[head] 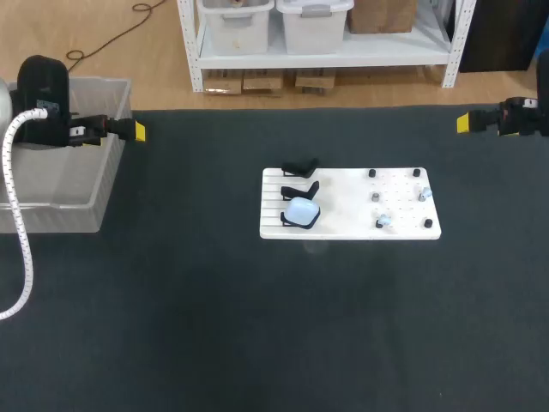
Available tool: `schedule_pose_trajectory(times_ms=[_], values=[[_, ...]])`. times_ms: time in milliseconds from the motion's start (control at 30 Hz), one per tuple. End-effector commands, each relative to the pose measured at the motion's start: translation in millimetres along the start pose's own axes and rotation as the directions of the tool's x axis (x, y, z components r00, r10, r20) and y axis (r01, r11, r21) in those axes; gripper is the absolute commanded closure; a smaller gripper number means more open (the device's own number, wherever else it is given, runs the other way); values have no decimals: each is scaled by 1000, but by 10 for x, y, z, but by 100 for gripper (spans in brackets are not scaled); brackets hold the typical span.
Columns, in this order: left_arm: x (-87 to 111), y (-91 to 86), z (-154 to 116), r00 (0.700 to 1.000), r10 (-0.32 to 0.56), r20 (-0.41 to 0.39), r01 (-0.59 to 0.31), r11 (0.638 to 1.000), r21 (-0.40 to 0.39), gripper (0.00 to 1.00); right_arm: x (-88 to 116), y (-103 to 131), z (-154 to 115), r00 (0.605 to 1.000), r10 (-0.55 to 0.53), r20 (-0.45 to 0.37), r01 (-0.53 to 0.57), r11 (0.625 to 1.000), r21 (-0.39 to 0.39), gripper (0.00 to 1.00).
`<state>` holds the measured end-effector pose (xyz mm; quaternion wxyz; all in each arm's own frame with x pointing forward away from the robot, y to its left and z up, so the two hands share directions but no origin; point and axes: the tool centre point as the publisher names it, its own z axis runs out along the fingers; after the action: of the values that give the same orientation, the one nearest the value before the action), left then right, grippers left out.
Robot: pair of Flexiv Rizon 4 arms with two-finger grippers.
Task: Pick up each earbud case from the left stands, insert the matching earbuds, close the lid, and place the case in the box.
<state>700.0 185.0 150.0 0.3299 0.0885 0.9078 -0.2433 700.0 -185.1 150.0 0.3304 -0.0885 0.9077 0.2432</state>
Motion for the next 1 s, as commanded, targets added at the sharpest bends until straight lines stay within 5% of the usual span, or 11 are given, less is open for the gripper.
schedule_pose_trajectory(times_ms=[33,867,1000], values=[[0,0,0,1000,0,0,0,1000,0,0,0,0,0,1000,0,0,0,1000,0,0],[0,0,0,1000,0,0,0,1000,0,0,0,0,0,1000,0,0,0,1000,0,0],[-34,-33,-17,998,51,23,-52,998,33,0,0,0,0,1000,0,0,0,1000,0,0]])
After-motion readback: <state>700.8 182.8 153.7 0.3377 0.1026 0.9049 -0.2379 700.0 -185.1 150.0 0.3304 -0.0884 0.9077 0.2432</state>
